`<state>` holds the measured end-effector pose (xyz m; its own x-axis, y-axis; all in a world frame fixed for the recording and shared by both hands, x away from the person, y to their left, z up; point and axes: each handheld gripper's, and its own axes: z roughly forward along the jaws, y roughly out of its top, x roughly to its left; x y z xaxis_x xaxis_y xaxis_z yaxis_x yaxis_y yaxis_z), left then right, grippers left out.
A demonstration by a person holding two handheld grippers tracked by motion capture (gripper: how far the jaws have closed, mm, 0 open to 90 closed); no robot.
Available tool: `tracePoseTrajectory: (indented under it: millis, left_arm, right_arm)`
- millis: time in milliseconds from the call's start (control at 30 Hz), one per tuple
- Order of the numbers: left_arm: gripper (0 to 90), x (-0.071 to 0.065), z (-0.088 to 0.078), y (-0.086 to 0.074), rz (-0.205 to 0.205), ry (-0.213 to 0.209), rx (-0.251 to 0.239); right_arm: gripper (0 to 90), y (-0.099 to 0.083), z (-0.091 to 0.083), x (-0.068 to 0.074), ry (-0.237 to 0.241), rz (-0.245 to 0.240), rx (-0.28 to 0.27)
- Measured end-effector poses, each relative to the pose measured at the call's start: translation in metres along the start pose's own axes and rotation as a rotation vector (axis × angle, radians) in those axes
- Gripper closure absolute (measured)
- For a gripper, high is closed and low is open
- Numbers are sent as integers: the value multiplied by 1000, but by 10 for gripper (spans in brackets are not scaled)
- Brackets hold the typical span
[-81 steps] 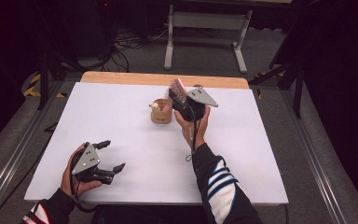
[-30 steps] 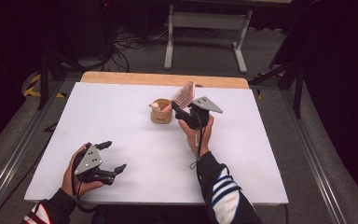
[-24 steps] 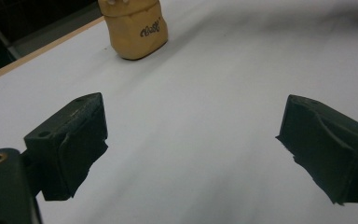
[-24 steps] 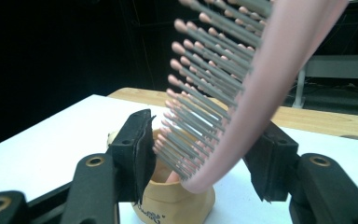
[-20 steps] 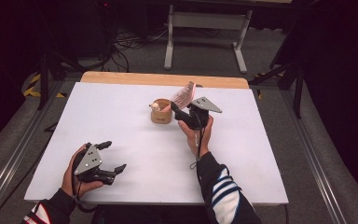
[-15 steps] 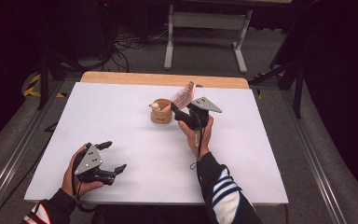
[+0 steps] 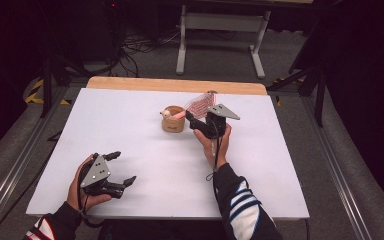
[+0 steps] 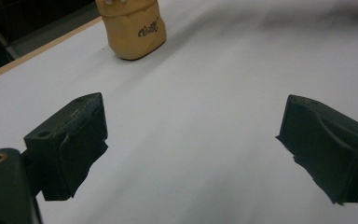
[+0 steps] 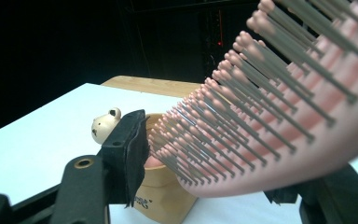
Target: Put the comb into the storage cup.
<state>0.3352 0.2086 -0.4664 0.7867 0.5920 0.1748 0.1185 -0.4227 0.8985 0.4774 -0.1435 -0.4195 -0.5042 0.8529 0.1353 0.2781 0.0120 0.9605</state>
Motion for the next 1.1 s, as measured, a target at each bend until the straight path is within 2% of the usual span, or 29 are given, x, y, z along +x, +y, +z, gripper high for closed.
tracePoseTrajectory:
  millis: [567,1100]
  left_arm:
    - [85,0,-1,0,-1,2,-7]
    - [89,-1,-1,1,5,5,-9]
  right_arm:
    - [355,-1,-1,1,-1,-19,20]
    - [313,3,-10,2,-22,-48,-7]
